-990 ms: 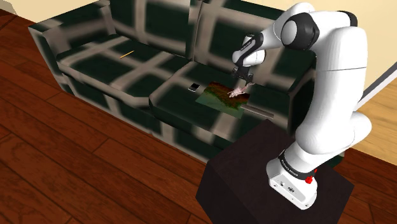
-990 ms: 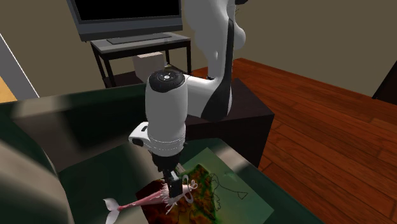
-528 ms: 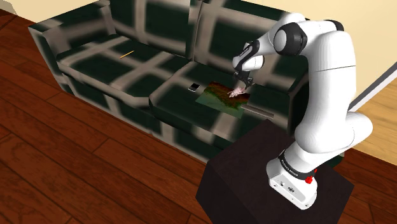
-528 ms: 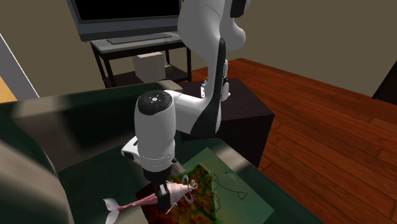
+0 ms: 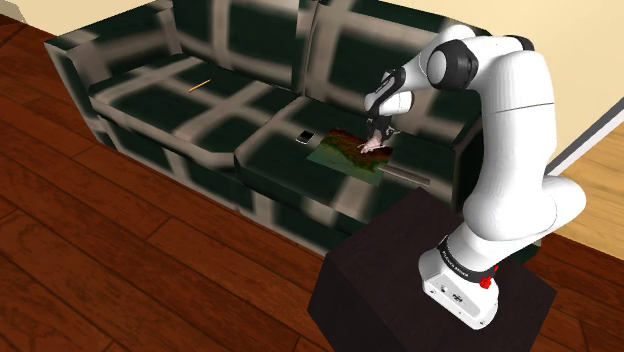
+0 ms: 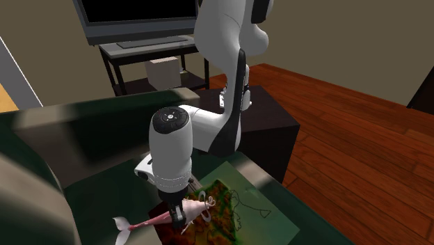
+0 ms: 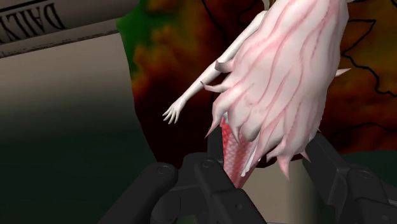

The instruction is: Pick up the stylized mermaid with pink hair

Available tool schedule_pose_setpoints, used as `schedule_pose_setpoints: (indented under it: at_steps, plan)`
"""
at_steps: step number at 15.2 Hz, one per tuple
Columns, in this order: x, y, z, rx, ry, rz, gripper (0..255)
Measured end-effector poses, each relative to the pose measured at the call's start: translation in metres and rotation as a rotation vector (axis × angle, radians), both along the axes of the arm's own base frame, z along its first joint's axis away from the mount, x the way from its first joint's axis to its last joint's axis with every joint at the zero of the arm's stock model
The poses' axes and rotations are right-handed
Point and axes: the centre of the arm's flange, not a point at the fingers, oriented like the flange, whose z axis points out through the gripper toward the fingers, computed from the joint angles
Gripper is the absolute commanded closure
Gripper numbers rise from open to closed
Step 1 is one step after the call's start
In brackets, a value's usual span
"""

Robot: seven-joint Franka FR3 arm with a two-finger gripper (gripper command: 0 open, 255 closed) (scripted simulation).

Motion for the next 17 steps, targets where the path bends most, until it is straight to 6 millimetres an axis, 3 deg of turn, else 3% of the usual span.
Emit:
schedule_pose_setpoints:
  at_steps: [7, 17]
  plan:
    - [0.001, 0.0, 0.002, 0.0, 0.001, 0.0, 255]
    - [0.002, 0.001, 0.051, 0.001, 0.001, 0.0, 255]
